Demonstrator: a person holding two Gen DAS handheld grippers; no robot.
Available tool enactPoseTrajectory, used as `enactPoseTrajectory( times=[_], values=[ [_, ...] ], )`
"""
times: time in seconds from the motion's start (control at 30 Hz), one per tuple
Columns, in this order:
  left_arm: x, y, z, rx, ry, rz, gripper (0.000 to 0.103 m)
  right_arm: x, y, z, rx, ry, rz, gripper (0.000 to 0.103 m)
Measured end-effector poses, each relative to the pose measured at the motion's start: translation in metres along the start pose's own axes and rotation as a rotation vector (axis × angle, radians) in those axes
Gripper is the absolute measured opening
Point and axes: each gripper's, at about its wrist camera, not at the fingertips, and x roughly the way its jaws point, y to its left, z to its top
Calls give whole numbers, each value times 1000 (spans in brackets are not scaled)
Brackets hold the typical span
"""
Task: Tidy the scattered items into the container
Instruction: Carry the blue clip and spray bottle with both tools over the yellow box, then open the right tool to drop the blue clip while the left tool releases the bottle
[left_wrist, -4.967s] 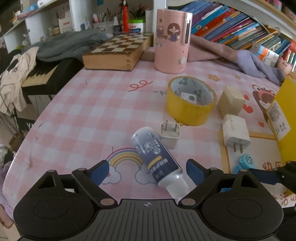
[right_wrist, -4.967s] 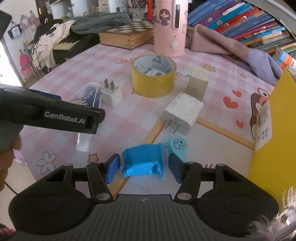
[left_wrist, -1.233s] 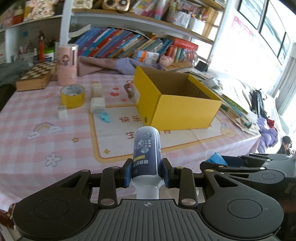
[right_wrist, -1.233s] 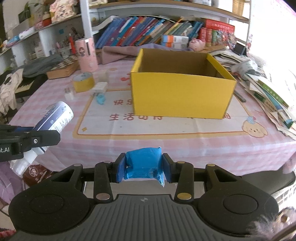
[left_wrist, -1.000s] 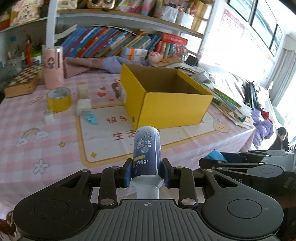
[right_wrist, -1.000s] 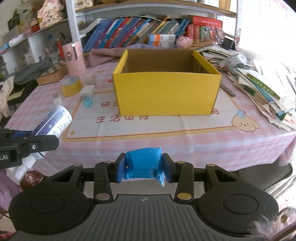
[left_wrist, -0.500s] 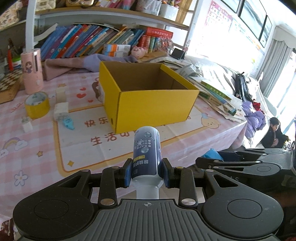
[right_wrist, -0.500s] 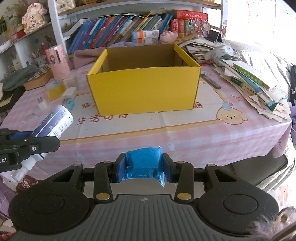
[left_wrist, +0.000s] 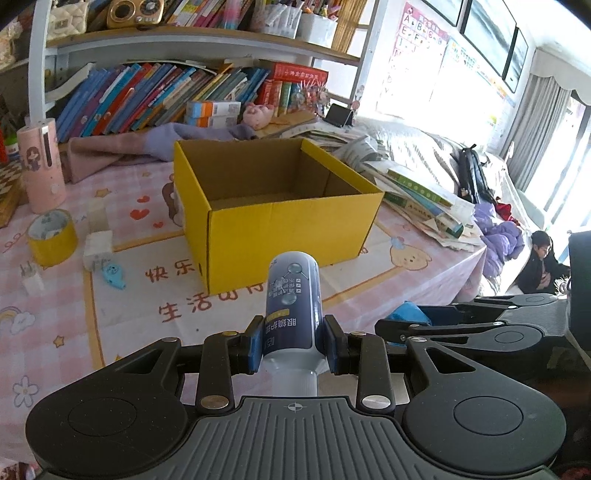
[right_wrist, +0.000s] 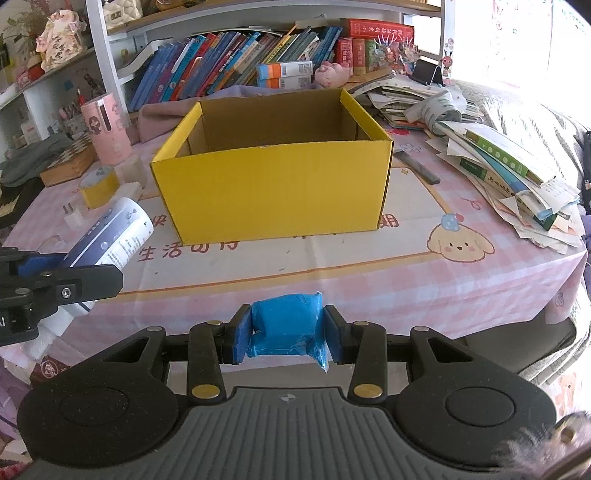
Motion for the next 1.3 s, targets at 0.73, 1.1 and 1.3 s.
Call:
enactPoseTrajectory(
  times=[0.73,1.1,1.3],
  values=[
    [43,-13,88,44,-133,-65,31,17,-28,98,-113,-193,13,38],
    [93,9,132,33,-122,49,31,77,-45,172,-279,-181,84,38],
    [127,19,148,81,-66,106,31,128,-45,202,-444,-115,134,38]
  ],
)
